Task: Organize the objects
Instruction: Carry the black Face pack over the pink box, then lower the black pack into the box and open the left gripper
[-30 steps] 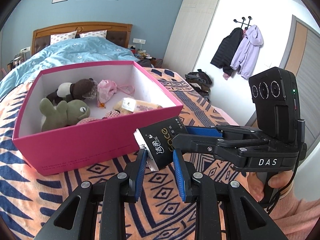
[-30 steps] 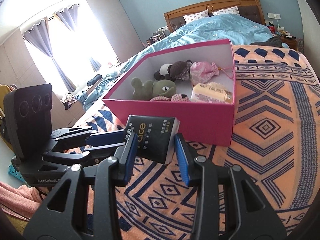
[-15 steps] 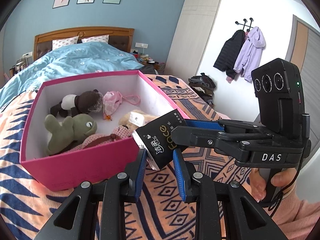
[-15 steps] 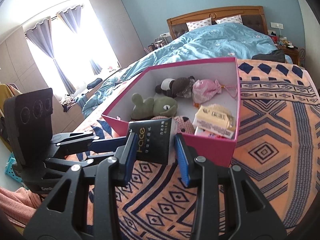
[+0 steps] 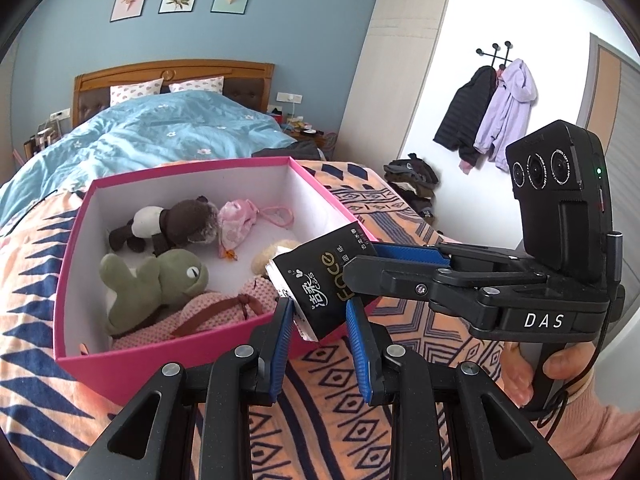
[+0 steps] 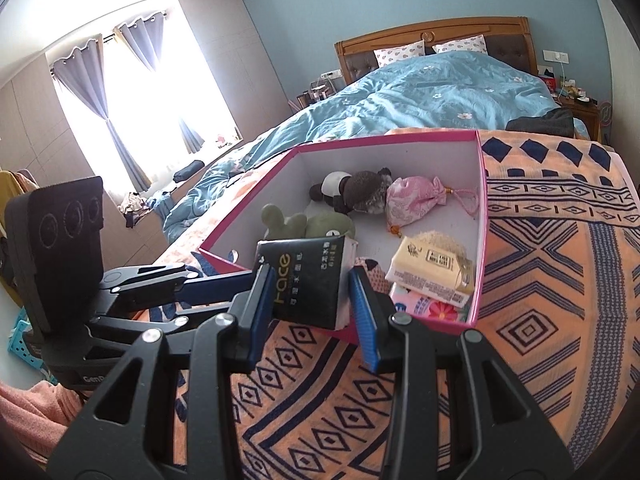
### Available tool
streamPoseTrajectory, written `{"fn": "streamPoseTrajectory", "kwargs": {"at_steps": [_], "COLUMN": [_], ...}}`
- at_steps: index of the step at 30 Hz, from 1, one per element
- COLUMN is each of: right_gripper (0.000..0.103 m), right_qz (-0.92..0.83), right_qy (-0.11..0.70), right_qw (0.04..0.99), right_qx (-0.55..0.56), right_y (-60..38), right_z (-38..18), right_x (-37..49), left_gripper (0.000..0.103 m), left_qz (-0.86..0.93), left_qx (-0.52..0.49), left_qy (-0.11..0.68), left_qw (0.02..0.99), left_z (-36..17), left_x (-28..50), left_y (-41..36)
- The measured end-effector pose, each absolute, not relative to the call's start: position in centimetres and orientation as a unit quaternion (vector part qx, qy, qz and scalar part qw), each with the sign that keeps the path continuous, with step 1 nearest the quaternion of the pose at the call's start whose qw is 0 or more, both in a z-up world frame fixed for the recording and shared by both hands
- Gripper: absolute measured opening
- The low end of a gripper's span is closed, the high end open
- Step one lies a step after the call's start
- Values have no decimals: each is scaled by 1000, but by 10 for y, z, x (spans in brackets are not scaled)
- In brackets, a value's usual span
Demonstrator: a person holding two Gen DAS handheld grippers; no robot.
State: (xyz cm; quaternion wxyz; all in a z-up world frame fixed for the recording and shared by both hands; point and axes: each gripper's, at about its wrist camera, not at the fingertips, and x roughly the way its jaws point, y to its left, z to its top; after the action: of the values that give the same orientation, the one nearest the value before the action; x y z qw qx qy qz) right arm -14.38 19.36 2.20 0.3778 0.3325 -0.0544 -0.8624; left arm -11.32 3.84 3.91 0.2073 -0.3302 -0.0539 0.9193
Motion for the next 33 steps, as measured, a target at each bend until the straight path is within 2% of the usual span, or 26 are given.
{"fn": "streamPoseTrajectory", "kwargs": {"at_steps": [33], "right_gripper": [42], "right_qz": [-858], "right_qy": [-59], "right_qw": [348], "right_qx": [372], "right_y": [171], "right_z": [6], "right_x": [-199], "left_gripper": [27], "left_qz": [914], "left_qx": [-365], "left_qy": [-50], "left_qw": [168], "left_z": [19], "left_x": [-172], "left_y": [27]}}
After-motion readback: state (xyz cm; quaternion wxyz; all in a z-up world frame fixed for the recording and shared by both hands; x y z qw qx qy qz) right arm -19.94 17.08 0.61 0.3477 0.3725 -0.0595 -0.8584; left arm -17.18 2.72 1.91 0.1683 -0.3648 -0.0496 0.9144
